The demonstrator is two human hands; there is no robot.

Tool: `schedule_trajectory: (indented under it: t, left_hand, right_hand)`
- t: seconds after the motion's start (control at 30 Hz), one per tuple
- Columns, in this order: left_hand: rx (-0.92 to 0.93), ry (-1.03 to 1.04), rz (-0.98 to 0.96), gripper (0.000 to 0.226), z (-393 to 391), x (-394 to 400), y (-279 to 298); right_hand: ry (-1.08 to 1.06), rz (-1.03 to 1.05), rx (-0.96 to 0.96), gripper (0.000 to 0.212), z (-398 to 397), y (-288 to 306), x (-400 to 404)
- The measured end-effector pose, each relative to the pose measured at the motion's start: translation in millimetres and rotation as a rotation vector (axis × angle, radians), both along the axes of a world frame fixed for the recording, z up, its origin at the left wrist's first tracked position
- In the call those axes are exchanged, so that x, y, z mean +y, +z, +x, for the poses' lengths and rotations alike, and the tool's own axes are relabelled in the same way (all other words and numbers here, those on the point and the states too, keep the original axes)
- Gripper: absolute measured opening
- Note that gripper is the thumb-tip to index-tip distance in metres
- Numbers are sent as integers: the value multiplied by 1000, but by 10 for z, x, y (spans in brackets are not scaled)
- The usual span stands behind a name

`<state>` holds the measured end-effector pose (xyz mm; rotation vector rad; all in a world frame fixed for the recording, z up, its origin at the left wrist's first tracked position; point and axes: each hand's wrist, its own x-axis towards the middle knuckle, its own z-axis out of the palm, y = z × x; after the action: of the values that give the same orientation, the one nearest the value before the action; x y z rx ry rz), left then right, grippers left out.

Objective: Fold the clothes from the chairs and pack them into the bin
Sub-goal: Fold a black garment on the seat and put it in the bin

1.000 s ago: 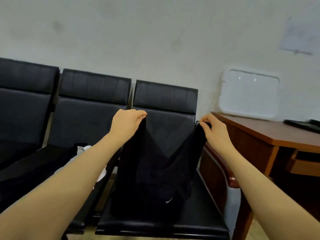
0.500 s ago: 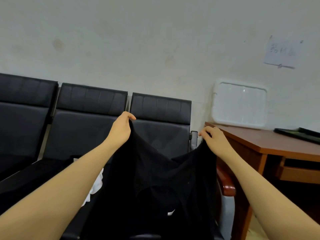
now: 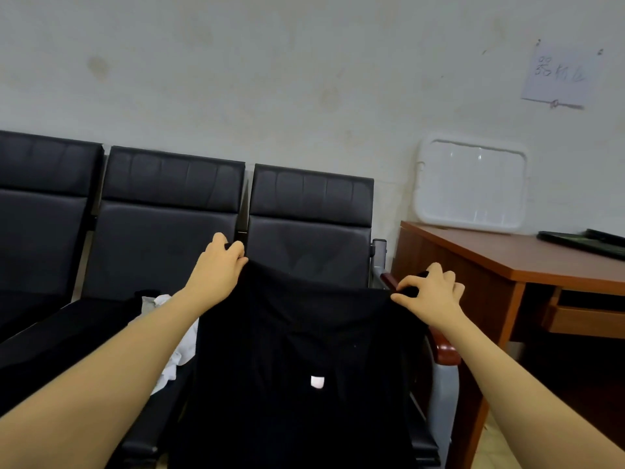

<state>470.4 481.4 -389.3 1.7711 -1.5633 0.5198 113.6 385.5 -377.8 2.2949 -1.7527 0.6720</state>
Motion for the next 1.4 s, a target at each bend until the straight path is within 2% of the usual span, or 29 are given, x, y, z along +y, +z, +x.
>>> schedule_trajectory:
  t: [0.13,0.3,0.37,0.43,0.5,0.57,0.7,0.77,0.93,1.03,1.2,1.4]
  left_hand:
    - [37,84,-2,16,-22,-79,-166]
    - [163,137,-12,18,-79,-95,-240]
    - [181,133,-11,18,-93,-74,-246]
    - [184,96,-16,18,-109,-31,-255]
    - [189,57,-2,21,-125,36,-270]
    - [173,34,-19,20,-125,102,-294]
    - [268,10,-188,14,-190,201,-283]
    - [319,-15,-237,12,-262,268,-273]
    - [259,-78,-368,9,-445,519,-299]
    - [247,-29,-349,10,-516,664,-285]
    - [231,68,-242,15,-499,721,-394]
    - [167,41,-101,17,-454,516,-817]
  right_hand:
    - [-35,-2,56,20,-16,-143,-41]
    - [0,-106,-26,16,-33,-257,-99]
    - [85,-88,-181,12,-30,-262,-71]
    - [197,41,-508,16,-10,-258,18]
    - [223,69,-700,16,-17,-258,69]
    - [190,5,-646,14,-45,-246,80]
    - [101,-92,-308,13,-113,-183,146]
    - [101,-160,-276,12,-126,-159,252]
    - [125,-287,-289,15,-161,-92,507]
    - [158,-310,-258,18,-209,-64,629]
    - [157,-219,-21,26,-305,-128,676]
    - [154,-138,-45,22,-303,-626,475]
